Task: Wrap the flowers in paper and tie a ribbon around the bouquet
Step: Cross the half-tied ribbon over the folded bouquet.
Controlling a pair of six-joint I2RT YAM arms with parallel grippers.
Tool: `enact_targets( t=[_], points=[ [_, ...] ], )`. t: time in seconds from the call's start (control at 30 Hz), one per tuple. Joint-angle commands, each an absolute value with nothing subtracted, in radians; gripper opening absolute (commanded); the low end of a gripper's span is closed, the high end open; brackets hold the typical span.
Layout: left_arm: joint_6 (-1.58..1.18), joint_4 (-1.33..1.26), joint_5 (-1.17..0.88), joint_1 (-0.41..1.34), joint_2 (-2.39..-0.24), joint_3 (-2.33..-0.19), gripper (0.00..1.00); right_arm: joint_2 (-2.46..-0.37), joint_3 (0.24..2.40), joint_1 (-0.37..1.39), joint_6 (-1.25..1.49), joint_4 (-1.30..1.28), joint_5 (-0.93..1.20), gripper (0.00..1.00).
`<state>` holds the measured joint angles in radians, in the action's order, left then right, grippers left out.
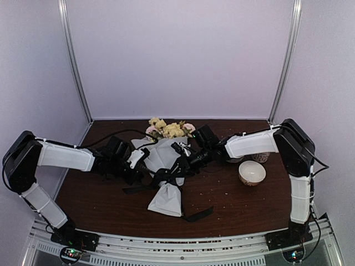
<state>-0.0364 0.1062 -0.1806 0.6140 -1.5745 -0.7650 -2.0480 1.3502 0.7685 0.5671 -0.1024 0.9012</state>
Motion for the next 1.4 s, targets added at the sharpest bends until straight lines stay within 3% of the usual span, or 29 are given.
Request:
enact_targets(
  t=[0.0,0.17,0.3,0.4,0.73,1.23,1.37],
  points=[
    [-0.032,0.078,-0.198,0.607,-1.579,-0.775,0.06,-2.054,1.364,0.780,0.536,-0.118,0.941,0.29],
    [-0.032,0.081,-0.200,0.607,-1.583,-0.776,0.06,-2.065,1.392,0.796,0.479,-0.194,0.929,0.26],
    [-0.033,0.081,-0.202,0.607,-1.584,-0.776,0.05,-2.060,1.397,0.796,0.473,-0.204,0.919,0.08],
    [-0.032,0.081,-0.201,0.607,-1.582,-0.776,0.06,-2.043,1.404,0.795,0.470,-0.209,0.885,0.04],
    [-0.032,0.087,-0.190,0.607,-1.583,-0.769,0.05,-1.957,1.377,0.779,0.460,-0.231,0.698,0.05],
    [-0.030,0.094,-0.187,0.606,-1.589,-0.773,0.05,-1.942,1.355,0.757,0.507,-0.207,0.620,0.09],
    [-0.030,0.094,-0.187,0.607,-1.589,-0.773,0.05,-1.940,1.348,0.754,0.517,-0.191,0.619,0.05]
  ],
)
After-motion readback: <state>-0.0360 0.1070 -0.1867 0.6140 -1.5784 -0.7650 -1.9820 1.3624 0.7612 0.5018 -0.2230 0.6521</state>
